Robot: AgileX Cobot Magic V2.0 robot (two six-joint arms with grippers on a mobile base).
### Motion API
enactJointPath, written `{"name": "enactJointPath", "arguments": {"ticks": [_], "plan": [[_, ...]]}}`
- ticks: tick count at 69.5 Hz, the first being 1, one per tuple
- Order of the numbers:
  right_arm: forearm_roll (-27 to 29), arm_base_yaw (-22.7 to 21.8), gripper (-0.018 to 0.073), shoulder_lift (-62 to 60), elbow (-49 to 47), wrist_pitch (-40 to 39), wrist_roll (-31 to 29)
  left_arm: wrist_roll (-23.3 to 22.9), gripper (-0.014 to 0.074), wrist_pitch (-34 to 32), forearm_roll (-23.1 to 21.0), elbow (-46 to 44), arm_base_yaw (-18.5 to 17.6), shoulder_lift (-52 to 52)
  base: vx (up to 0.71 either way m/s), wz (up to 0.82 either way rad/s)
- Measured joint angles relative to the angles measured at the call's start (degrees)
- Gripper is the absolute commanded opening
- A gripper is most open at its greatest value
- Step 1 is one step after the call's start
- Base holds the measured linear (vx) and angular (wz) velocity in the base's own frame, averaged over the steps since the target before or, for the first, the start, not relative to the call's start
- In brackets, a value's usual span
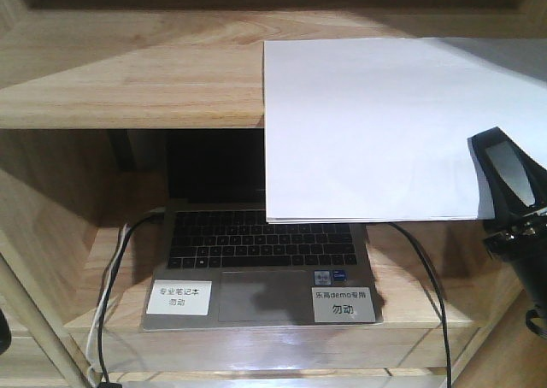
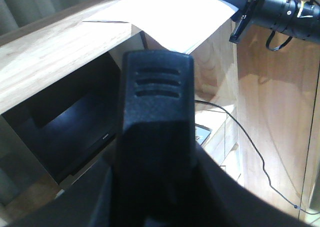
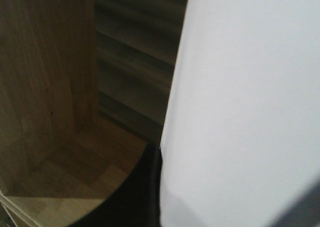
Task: Grab stapler and paper to desk for stapling
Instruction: 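Grip the paper edge with the right gripper and pull it off the shelf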
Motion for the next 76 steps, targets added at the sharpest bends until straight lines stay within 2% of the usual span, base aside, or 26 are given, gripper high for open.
{"name": "enactJointPath", "arguments": {"ticks": [20,30,37,48,59,67,76], "plan": [[-7.3,0.0,-0.0007,-2.0,-3.4,0.1,-0.9,0.0,-0.0006,0.0,0.0,0.0,0.0,0.0,0.0,0.0],[-8.7,-0.8,-0.0007,-4.1,-5.9,-0.1,-1.6,0.0,-0.0006,0.0,0.0,0.0,0.0,0.0,0.0,0.0],[-11.1,-3.9,-0.0007,-5.9,-6.4,-0.1,-0.7,0.0,-0.0006,0.0,0.0,0.0,0.0,0.0,0.0,0.0],[-17.5,-12.2,-0.0007,-10.6,-6.5,-0.1,6.2,0.0,-0.0006,0.0,0.0,0.0,0.0,0.0,0.0,0.0],[-22.4,-18.6,-0.0007,-17.9,-6.5,0.8,11.0,0.0,-0.0006,0.0,0.0,0.0,0.0,0.0,0.0,0.0],[-24.4,-21.1,-0.0007,-24.2,-6.5,5.5,13.4,0.0,-0.0006,0.0,0.0,0.0,0.0,0.0,0.0,0.0],[-26.2,-21.9,-0.0007,-29.7,-6.3,10.5,15.4,0.0,-0.0006,0.0,0.0,0.0,0.0,0.0,0.0,0.0]]}}
